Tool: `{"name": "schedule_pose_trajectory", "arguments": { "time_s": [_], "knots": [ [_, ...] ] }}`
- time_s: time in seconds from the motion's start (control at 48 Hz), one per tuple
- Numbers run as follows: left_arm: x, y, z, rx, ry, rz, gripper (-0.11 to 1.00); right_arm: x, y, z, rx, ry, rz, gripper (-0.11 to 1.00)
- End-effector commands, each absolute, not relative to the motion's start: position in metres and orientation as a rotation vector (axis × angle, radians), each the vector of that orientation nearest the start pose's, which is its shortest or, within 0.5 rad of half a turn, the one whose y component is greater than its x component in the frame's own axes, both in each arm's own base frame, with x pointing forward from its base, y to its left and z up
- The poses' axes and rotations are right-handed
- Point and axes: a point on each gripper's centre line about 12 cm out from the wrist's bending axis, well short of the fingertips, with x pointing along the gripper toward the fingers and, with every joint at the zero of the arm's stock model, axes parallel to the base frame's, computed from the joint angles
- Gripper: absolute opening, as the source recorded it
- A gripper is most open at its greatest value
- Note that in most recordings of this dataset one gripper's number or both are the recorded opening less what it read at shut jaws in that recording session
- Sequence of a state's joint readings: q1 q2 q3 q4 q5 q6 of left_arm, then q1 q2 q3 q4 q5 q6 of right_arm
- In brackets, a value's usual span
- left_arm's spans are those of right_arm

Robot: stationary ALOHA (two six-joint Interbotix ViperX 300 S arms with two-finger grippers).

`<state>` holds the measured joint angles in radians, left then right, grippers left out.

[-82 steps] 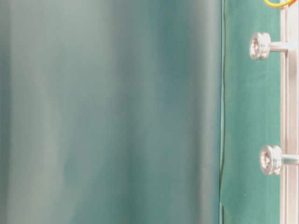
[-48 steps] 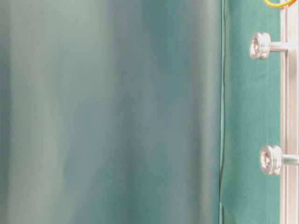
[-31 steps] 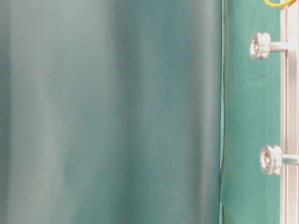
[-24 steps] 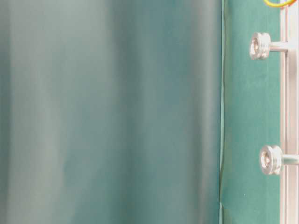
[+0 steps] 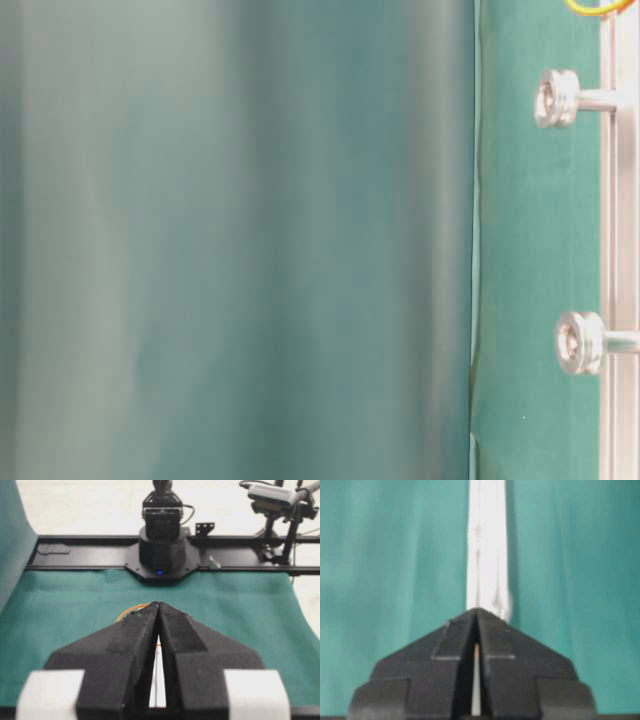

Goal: Hook the rubber onto the shaft.
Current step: 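Move the right gripper toward the orange rubber band at the rail's right end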

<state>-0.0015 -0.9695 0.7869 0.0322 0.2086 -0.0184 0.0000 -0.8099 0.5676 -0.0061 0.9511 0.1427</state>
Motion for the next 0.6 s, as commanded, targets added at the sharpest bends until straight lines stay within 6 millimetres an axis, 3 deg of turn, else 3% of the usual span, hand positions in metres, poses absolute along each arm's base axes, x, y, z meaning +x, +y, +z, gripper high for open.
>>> {"name": "schedule_pose_trajectory", "arguments": {
  "time_s": [0.0,0.208,0.583],
  "knots": [
    [0.2,0.001,0.403,0.018,0.012,0.006,0.0,0.201,0.0,0.377,0.135,0.862,-0.065,0.03],
    [0.201,0.001,0.402,0.016,0.015,0.005,0.0,0.2,0.0,0.369,0.129,1.092,-0.081,0.03],
    [0.202,0.001,0.403,0.016,0.015,0.007,0.0,0.205,0.002,0.364,0.14,1.136,-0.07,0.03]
  ]
}}
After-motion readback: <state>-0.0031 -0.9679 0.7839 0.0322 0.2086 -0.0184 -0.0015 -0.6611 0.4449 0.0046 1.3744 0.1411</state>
